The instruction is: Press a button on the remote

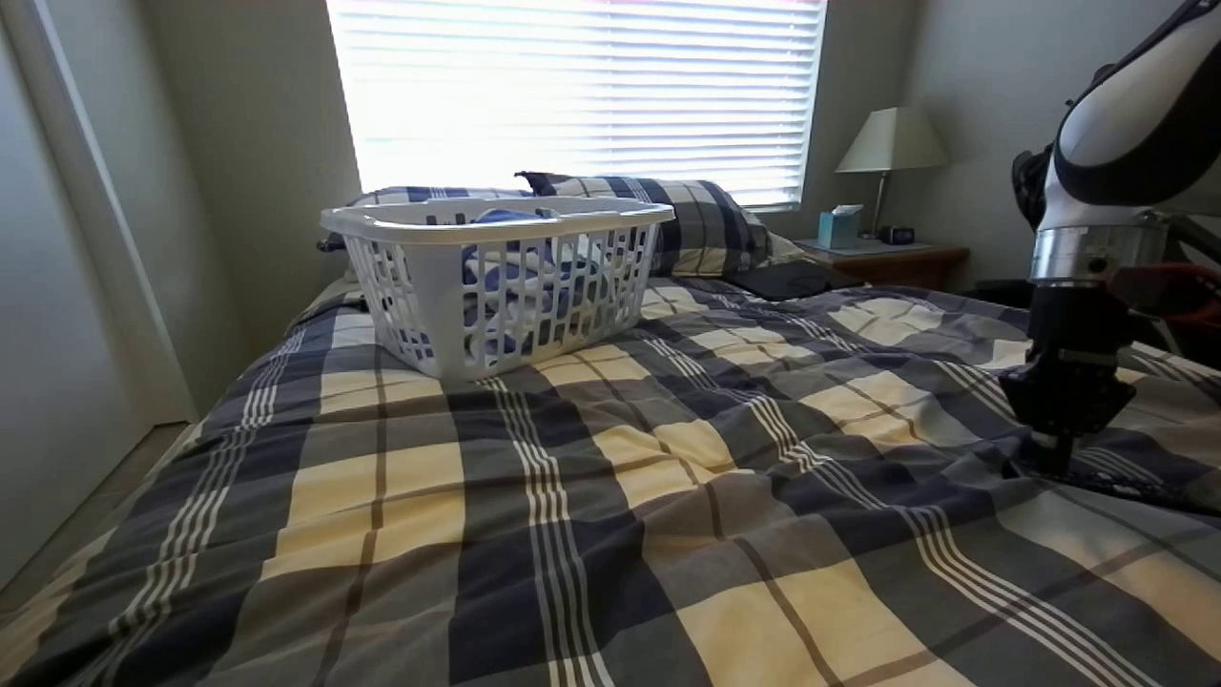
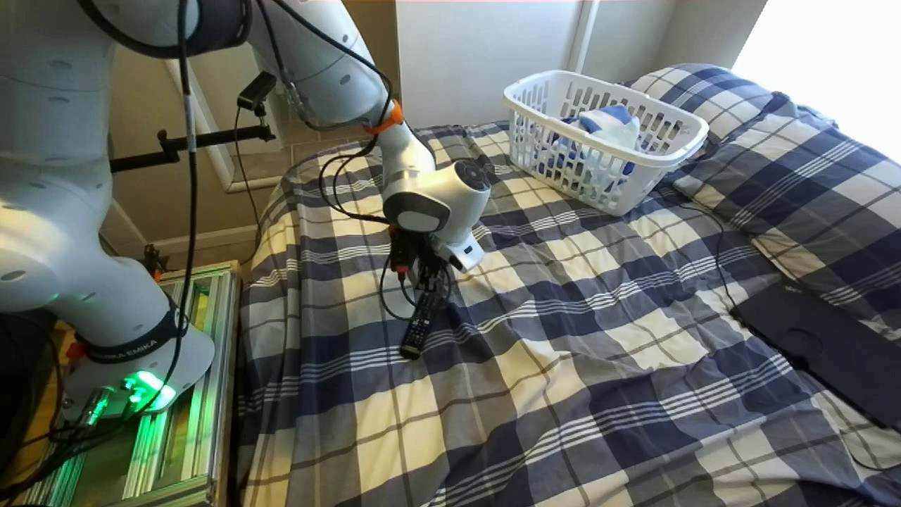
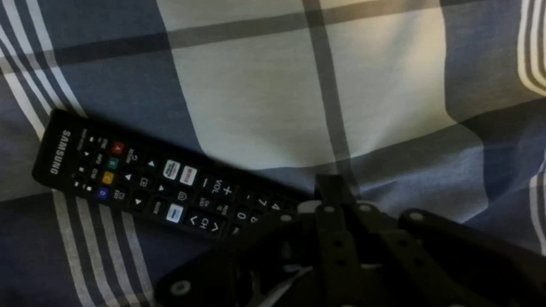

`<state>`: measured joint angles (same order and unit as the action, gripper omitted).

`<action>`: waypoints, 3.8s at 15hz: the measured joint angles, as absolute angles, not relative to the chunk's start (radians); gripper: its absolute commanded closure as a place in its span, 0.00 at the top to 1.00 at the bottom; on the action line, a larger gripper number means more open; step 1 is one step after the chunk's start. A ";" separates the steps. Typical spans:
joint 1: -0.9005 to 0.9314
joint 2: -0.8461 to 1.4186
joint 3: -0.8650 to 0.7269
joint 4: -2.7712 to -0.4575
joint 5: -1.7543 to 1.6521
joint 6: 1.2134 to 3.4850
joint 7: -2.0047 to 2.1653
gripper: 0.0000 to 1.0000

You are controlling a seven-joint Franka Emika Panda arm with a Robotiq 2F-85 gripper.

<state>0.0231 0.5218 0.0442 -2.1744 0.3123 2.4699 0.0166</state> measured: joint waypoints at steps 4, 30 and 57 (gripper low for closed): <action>0.023 0.553 0.042 -2.150 0.311 2.470 0.049 0.00; 0.030 0.568 -0.003 -2.122 0.246 2.458 0.176 0.00; 0.125 0.568 -0.079 -2.110 0.109 2.519 0.357 0.00</action>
<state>0.1252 0.5681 -0.0789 -2.1105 0.1088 2.5190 0.3568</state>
